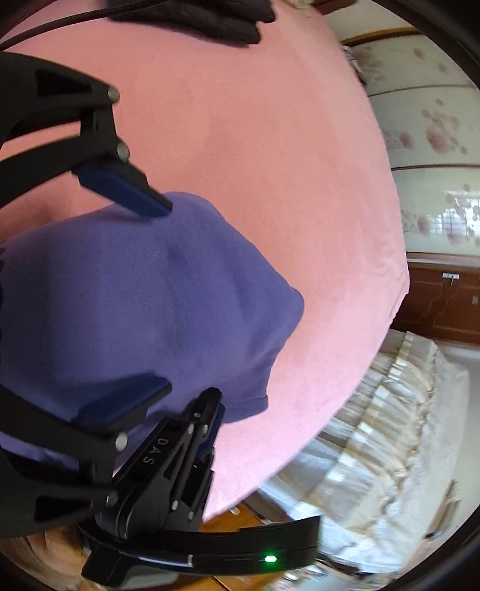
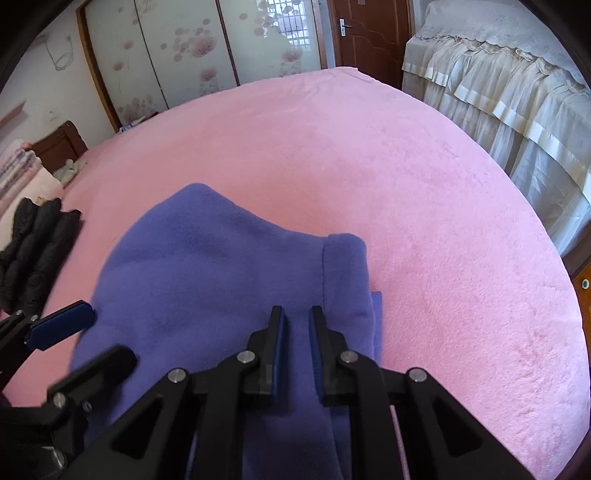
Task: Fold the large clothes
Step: 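Grasp the folded hoodie bundle with both tools from its sides, then lift the hoodie bundle with both tools and carry it onto the black jacket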
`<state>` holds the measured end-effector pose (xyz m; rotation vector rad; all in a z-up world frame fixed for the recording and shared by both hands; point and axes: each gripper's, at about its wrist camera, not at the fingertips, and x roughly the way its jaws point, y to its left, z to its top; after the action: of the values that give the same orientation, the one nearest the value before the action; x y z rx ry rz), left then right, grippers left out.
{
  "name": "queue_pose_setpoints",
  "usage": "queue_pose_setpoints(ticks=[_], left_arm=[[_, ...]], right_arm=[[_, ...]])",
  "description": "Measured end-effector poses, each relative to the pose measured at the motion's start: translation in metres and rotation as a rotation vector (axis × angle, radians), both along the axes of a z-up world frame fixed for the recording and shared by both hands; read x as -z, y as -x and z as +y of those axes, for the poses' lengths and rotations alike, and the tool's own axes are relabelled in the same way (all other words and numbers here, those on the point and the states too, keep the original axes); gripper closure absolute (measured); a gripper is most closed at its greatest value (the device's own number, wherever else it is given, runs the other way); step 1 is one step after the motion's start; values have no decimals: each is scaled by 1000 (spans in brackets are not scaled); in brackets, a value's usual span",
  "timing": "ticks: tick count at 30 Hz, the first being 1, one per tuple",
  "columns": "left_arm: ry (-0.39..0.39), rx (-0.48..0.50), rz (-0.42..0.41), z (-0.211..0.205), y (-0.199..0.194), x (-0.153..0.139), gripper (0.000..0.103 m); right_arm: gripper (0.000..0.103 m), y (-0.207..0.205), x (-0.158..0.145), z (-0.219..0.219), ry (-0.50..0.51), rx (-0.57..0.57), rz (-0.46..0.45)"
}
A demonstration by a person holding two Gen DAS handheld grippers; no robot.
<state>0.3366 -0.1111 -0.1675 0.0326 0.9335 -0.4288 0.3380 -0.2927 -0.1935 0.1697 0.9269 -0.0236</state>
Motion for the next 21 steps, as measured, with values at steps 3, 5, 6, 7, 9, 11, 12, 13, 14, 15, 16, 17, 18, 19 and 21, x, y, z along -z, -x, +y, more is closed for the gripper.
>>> queue_pose_setpoints(ticks=[3, 5, 6, 7, 9, 11, 12, 13, 14, 15, 16, 17, 18, 19, 21], left_arm=[[37, -52, 1, 23, 4, -16, 14], [18, -68, 13, 34, 6, -21, 14], [10, -74, 18, 38, 7, -21, 14], [-2, -87, 24, 46, 9, -21, 14], [-5, -101, 29, 58, 13, -21, 14], [5, -120, 48, 73, 17, -17, 14], [9, -130, 57, 78, 17, -15, 14], [14, -139, 65, 83, 18, -11, 14], [16, -145, 73, 88, 20, -6, 14], [17, -151, 87, 93, 22, -1, 14], [25, -152, 115, 98, 23, 5, 14], [35, -151, 140, 106, 27, 10, 14], [43, -151, 159, 108, 27, 15, 14], [48, -150, 170, 111, 28, 18, 14], [68, -149, 194, 114, 27, 26, 14]], right_arm=[[88, 7, -19, -1, -13, -32, -16], [81, 13, -30, 3, 19, -46, -20], [81, 16, -35, 5, 22, -57, -28], [81, 20, -40, 7, 27, -67, -38], [80, 27, -50, 11, 41, -75, -52], [79, 34, -59, 12, 39, -85, -65], [78, 37, -62, 12, 37, -85, -69], [75, 41, -66, 13, 31, -87, -74], [69, 45, -69, 13, 25, -87, -78], [67, 47, -73, 11, 19, -88, -81], [61, 49, -76, 11, 11, -90, -83], [55, 51, -79, 9, 7, -90, -84], [50, 53, -84, 7, 9, -87, -86], [43, 55, -87, 5, 13, -82, -90], [37, 58, -93, -4, 17, -73, -105]])
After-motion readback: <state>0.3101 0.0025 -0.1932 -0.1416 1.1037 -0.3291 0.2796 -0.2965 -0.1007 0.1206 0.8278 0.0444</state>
